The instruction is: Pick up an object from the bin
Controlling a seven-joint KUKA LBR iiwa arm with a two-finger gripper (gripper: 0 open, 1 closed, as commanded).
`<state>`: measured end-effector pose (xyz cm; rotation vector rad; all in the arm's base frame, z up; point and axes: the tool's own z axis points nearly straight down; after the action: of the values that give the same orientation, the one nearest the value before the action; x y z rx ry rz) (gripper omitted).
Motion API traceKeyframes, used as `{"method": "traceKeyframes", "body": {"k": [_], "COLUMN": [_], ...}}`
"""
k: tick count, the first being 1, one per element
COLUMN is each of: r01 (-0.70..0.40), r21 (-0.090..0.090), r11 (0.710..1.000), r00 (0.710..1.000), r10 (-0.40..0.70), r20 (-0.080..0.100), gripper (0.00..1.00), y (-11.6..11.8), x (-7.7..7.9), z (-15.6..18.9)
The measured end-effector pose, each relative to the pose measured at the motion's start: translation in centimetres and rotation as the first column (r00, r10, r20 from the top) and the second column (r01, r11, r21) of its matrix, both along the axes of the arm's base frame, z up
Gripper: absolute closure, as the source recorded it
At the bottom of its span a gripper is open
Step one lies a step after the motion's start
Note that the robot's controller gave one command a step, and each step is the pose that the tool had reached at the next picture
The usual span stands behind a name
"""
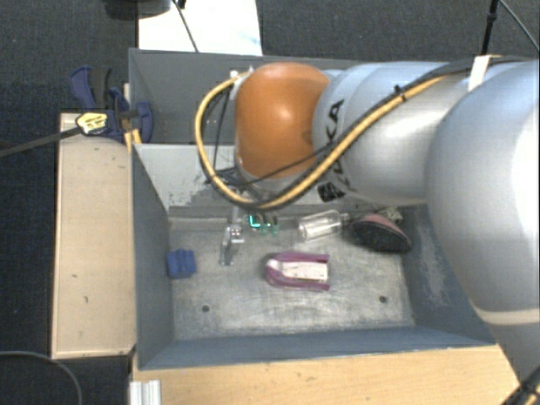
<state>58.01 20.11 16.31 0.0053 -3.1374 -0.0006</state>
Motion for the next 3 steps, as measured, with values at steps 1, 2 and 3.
{"method": "traceKeyframes", "body": {"k": [1,2,3], "r01": [-0.408,-0.455,-0.598], "r21": [-0.004,-0.004,-0.005], "r11": [0.913,0.890,0.802], "r00": [0.913,0.890,0.801], "r10": [0.408,0.455,0.598], "r20": [0.019,0.004,0.008], "gripper": [0.00,0.00,0.00], "y": [2.5,-8.6,-15.9], "x": [-6.8,-4.8,-5.3], "z": [-8.9,-9.2,-5.5]}}
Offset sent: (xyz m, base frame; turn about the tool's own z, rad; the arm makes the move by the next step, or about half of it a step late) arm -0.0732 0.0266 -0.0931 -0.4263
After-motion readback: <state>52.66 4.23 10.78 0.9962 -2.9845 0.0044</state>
